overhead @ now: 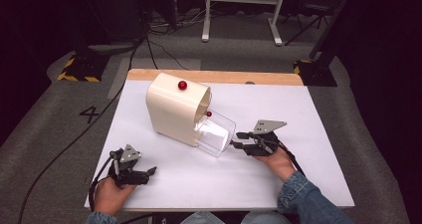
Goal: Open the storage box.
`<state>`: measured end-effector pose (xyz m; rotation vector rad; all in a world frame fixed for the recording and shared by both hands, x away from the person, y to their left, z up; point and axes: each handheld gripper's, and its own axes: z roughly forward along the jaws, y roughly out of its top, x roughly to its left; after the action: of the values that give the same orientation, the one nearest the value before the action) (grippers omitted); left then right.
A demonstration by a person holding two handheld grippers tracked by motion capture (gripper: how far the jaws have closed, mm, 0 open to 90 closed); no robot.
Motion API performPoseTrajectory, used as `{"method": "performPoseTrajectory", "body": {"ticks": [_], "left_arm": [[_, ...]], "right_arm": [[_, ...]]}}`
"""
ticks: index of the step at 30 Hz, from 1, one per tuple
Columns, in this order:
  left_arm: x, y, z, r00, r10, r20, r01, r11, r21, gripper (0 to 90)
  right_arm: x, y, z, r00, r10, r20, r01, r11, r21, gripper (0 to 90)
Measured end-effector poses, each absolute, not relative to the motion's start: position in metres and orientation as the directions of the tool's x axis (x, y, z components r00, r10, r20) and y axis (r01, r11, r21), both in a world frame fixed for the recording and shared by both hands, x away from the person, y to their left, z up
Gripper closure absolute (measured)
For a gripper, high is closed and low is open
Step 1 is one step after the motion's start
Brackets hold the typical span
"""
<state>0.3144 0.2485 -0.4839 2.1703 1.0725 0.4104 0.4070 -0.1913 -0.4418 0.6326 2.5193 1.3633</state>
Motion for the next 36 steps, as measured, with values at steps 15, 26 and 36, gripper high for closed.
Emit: {"method": "performPoseTrajectory", "body": {"ticks": [15, 26, 36], "left_arm": [[0.315, 0.248, -0.484, 0.612, 0.790, -0.013, 0.577, -0.436, 0.690, 16.0], [0.314, 0.248, -0.484, 0.611, 0.792, -0.011, 0.579, -0.437, 0.689, 16.0], [0.312, 0.247, -0.484, 0.611, 0.791, 0.007, 0.567, -0.444, 0.694, 16.3]], "right_arm": [[0.412, -0.182, -0.387, -0.884, 0.465, 0.049, 0.271, 0.426, 0.863, 55.0], [0.424, -0.157, -0.373, -0.900, 0.434, 0.042, 0.241, 0.414, 0.878, 54.9], [0.446, -0.136, -0.380, -0.906, 0.419, 0.061, 0.245, 0.401, 0.883, 57.2]]}}
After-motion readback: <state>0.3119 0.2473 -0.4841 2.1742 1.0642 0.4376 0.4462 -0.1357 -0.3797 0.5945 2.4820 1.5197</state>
